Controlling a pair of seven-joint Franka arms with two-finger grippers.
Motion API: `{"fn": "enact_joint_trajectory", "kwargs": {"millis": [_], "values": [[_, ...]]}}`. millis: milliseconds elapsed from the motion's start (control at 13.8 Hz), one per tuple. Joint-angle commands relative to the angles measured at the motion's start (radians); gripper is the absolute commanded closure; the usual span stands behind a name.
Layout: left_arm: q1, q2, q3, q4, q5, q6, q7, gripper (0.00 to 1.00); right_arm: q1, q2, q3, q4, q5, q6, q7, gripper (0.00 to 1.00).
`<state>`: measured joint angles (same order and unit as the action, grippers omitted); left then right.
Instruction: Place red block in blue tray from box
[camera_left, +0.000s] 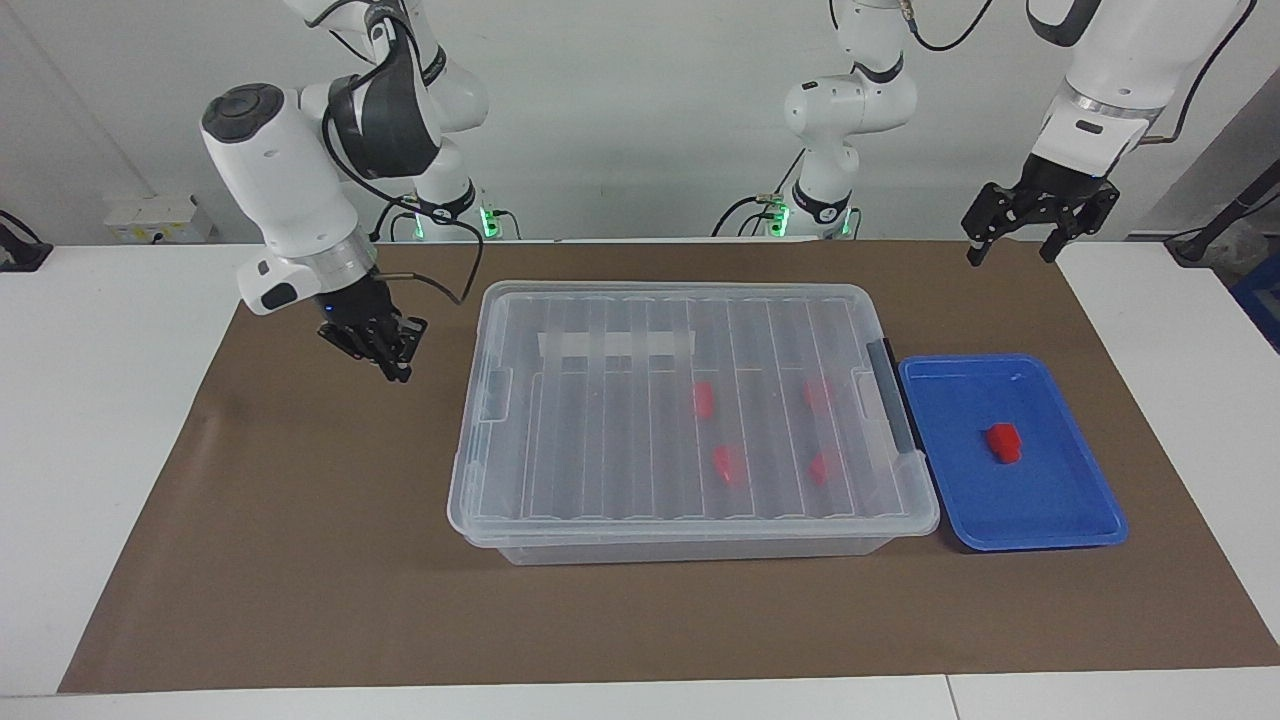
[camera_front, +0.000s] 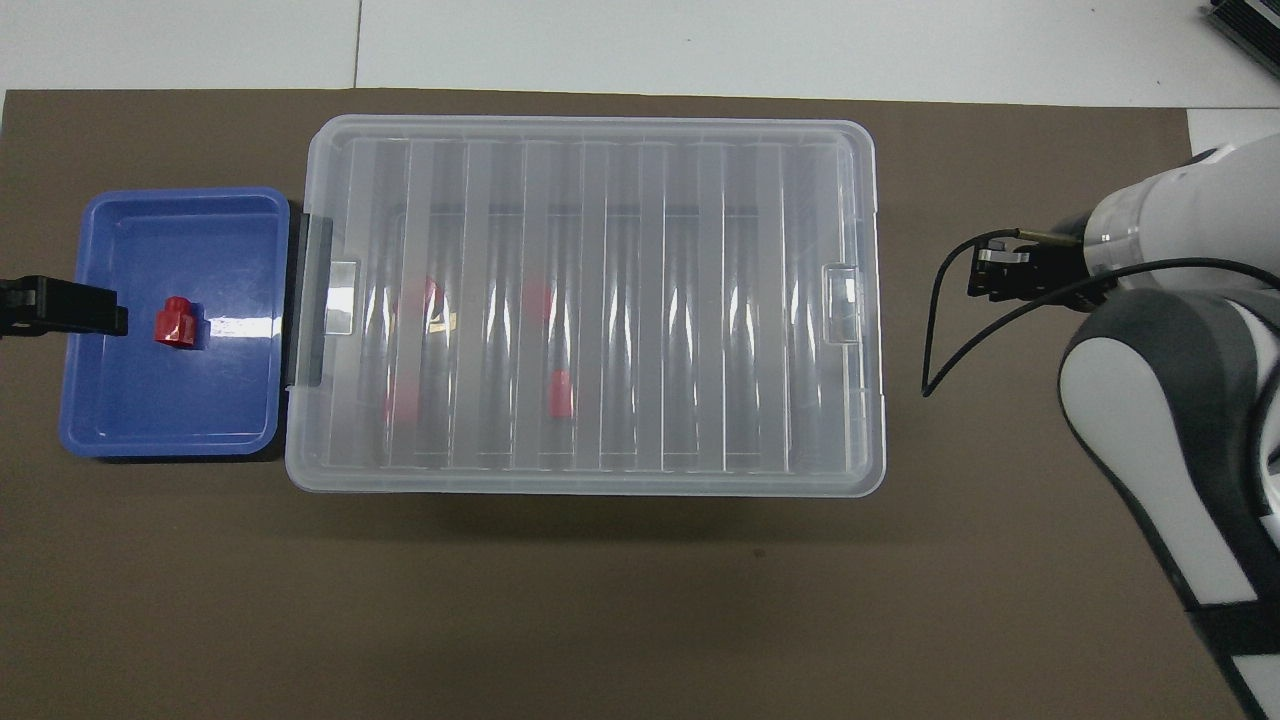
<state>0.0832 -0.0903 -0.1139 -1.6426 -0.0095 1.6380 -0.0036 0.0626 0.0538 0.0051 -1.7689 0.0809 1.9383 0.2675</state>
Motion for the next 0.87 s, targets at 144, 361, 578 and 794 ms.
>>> {"fn": "enact_joint_trajectory", "kwargs": {"millis": [144,361,578,794], "values": [[-0.003,-0.02,0.01,-0.02,-0.007,-0.007,-0.003,0.0,-0.017,-0.015,0.01,0.141,-0.138,-0.209,0.029,0.0],[-0.003,-0.02,0.01,-0.02,-0.007,-0.007,-0.003,0.0,-0.036,-0.034,0.007,0.212,-0.118,-0.306,0.027,0.0],[-0.003,-0.02,0.01,-0.02,-0.007,-0.007,-0.003,0.0,-0.044,-0.118,0.009,0.151,-0.115,-0.337,0.021,0.0],[-0.003,-0.019,0.01,-0.02,-0.007,-0.009,-0.003,0.0,-0.053,-0.112,0.007,0.163,-0.101,-0.34,0.006,0.0]]}}
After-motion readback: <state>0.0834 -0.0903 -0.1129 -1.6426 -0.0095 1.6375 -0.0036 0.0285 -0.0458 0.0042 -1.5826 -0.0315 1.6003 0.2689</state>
